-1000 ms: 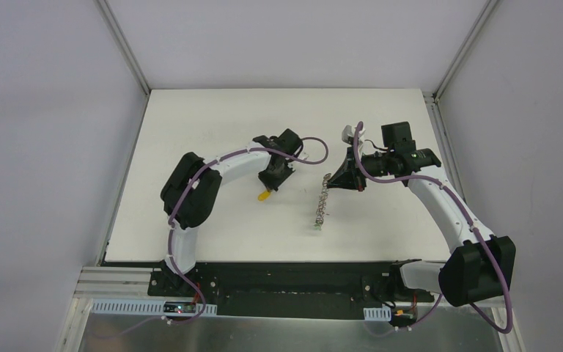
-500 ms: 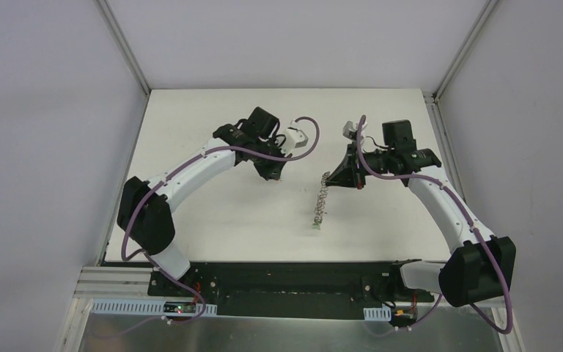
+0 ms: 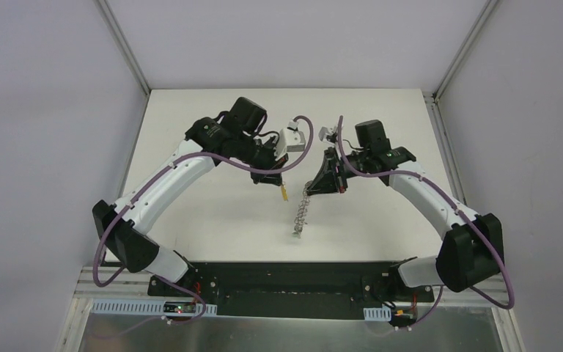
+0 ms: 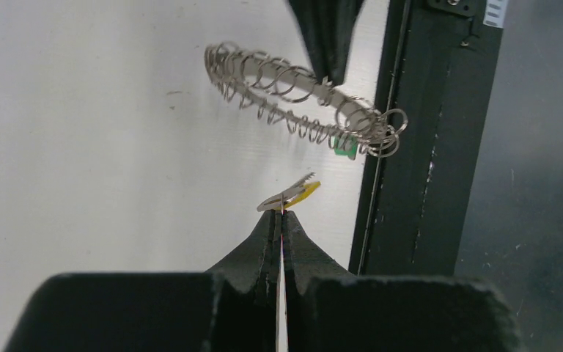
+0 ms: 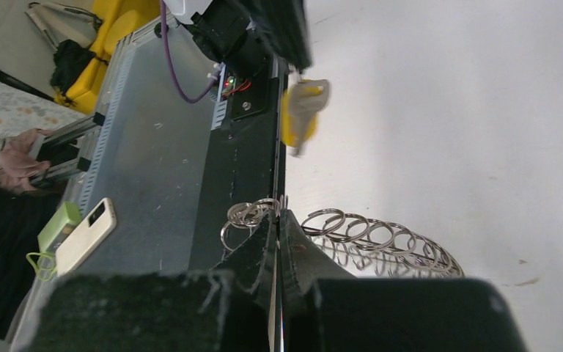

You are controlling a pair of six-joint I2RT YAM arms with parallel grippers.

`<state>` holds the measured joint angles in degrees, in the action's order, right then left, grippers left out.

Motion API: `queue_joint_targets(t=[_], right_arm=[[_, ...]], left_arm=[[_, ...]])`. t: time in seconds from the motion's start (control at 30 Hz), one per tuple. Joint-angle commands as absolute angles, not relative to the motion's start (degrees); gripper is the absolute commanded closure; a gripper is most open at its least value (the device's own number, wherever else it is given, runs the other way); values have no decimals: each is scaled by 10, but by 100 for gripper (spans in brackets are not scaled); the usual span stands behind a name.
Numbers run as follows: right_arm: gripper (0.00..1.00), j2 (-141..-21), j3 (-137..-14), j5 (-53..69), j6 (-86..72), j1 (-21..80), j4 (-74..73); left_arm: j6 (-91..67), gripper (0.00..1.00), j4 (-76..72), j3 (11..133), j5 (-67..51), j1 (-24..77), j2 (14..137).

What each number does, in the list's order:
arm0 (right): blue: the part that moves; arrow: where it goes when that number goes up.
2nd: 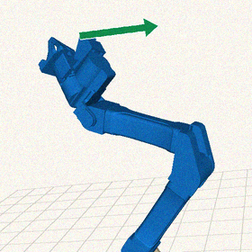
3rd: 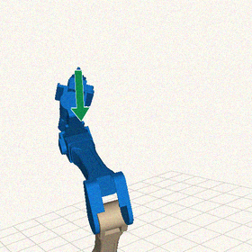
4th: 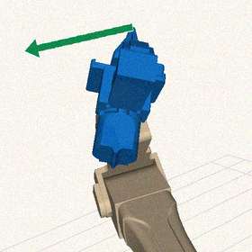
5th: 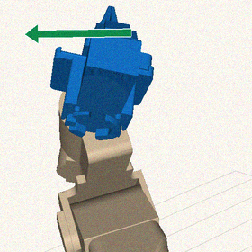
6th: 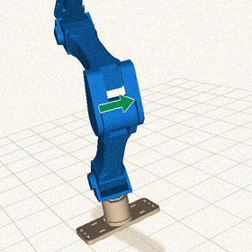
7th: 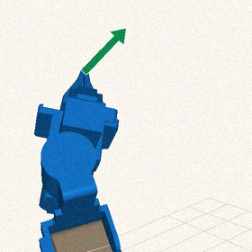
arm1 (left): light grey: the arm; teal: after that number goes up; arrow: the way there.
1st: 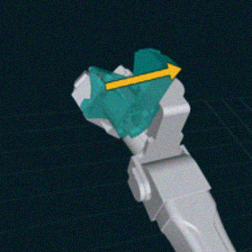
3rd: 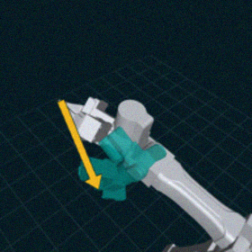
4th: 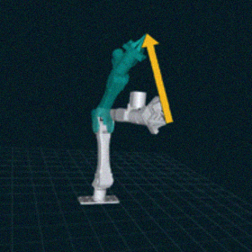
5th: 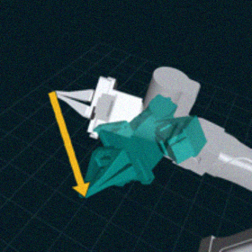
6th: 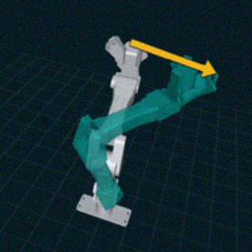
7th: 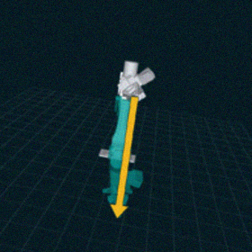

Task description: Put the keys on the keyring

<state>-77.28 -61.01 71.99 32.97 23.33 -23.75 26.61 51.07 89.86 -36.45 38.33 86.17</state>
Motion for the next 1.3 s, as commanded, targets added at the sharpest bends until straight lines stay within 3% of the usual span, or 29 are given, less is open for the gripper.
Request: queue_joint_targets(t=[0.0, 0.27, 0.7, 1.27], right_arm=[[100, -801, -632, 785, 314, 254, -217], [100, -825, -642, 815, 305, 278, -215], [100, -796, -648, 837, 349, 283, -235], [100, -842, -692, 877, 350, 297, -257]], left_arm=[[311, 100, 556, 914, -392, 402, 825], [348, 100, 557, 913, -332, 432, 812], [309, 100, 516, 893, -398, 435, 819], [342, 100, 513, 893, -363, 471, 833]])
